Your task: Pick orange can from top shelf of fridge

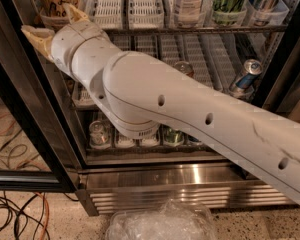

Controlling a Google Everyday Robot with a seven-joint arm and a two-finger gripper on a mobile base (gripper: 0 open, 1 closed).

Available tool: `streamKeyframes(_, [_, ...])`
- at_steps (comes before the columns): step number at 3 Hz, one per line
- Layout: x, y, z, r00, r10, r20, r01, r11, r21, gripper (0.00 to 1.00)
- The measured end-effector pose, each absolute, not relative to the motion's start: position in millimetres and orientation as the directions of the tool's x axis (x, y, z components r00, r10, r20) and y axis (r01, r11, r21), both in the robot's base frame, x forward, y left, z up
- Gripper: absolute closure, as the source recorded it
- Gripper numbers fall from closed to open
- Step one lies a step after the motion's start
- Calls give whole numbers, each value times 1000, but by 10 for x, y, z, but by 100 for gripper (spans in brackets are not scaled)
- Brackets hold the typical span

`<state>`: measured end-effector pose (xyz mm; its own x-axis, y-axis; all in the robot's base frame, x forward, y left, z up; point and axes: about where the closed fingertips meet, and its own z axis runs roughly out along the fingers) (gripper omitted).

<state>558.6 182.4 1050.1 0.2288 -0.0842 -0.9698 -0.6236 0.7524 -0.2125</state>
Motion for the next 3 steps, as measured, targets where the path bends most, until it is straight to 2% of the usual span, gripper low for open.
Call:
streamKeyframes(2, [5715, 1703, 10505, 228, -86, -970, -582, 787, -206, 40])
streamKeyframes(3, [5747, 1684, 10508, 230, -89, -969, -573, 792, -209, 35])
